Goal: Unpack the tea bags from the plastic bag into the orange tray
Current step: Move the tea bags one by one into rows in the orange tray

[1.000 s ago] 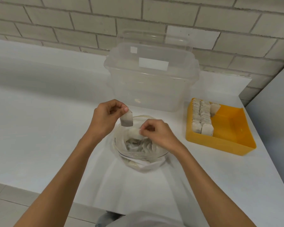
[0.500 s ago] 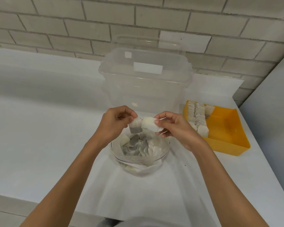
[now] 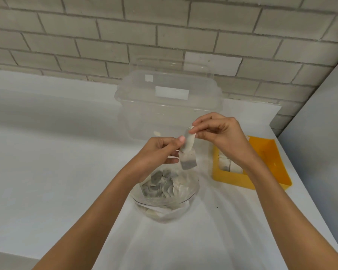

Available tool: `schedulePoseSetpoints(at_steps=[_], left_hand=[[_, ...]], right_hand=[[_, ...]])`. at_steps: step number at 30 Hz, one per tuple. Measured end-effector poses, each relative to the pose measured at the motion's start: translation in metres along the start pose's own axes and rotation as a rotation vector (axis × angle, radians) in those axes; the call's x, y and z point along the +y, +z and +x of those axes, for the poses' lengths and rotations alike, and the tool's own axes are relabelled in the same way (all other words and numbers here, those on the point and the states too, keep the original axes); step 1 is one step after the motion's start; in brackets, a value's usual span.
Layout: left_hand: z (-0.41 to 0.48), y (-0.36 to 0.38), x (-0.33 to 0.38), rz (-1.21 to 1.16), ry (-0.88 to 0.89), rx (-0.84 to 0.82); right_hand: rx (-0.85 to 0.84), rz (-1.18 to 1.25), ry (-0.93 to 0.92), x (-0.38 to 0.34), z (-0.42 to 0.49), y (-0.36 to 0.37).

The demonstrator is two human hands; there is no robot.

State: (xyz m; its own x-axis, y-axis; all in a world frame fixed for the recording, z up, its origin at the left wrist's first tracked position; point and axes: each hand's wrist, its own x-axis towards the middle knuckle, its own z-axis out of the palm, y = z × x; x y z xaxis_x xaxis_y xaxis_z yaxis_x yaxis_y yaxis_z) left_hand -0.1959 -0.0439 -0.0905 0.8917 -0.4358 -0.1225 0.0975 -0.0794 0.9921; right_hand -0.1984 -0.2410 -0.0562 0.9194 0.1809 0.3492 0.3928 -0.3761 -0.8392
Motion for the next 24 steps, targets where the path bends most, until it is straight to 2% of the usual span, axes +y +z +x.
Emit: schedulePoseSetpoints(at_steps=[4,10,19,24], left_hand=[[0.004,0.003,0.004,-0.004,0.065,0.051],[0.013,0.005,0.008,0.385,0.259,0.198],[0.033,0.023,0.027,0.458,0.323,0.165],[0.047,0.036,0.036,0.452,0.303,0.083]], right_hand=[[0.033,0.053,0.023,0.003,-0.003,0.0],[0.04,0.065,0.171,-0.005,0.0,-0.01],[0.06,-0.062,0.129,-0.016,-0.001,-0.032],[0.166,-0.2,0.121,-0.012,-0.001,-0.058]])
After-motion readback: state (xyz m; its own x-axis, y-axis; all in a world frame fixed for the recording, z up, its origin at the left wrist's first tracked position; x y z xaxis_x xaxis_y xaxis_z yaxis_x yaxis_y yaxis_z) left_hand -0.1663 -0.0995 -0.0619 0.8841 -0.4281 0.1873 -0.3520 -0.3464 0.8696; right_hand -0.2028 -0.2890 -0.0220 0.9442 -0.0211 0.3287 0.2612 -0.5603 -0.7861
